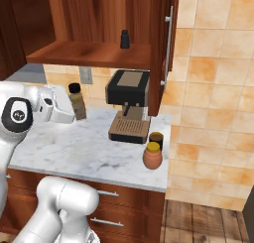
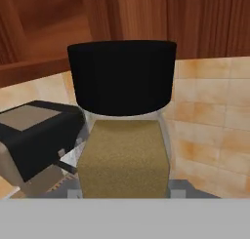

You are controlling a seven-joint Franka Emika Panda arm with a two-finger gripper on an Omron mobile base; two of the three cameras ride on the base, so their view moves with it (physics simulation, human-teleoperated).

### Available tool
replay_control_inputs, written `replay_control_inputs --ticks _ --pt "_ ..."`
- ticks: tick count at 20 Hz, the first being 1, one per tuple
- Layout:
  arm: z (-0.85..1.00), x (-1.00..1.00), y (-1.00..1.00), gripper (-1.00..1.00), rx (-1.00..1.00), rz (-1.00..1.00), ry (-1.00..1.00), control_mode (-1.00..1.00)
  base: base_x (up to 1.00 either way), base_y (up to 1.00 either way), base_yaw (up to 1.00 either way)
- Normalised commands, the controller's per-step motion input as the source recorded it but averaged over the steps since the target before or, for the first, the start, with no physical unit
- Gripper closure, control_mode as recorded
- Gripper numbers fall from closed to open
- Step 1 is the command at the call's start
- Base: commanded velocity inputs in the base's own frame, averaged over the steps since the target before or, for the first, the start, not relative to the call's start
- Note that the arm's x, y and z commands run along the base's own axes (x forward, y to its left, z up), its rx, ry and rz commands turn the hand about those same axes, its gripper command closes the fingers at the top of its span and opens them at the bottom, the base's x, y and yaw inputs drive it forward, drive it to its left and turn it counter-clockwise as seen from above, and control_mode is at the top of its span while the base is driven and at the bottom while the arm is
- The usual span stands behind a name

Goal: Pick the cinnamon and honey bottle from the cabinet and place them next to the mug.

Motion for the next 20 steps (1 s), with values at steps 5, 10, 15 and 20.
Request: replay_control_inputs --ticks 5,10,15,20 --pt "-0.01 0.06 -0.37 1.00 0.00 -0.08 0.00 -1.00 0.00 0.00 0.00" --pt "-0.03 0.13 -0.60 1.00 0.00 -0.04 0.05 -1.00 0.00 0.00 0.00" --pt "-0.12 0.10 -0.35 1.00 0.00 -0.04 0.07 -1.00 0.00 0.00 0.00" --pt "-0.59 0.01 -0.11 1.00 0.00 -0.08 0.12 -1.00 0.00 0.00 0.00"
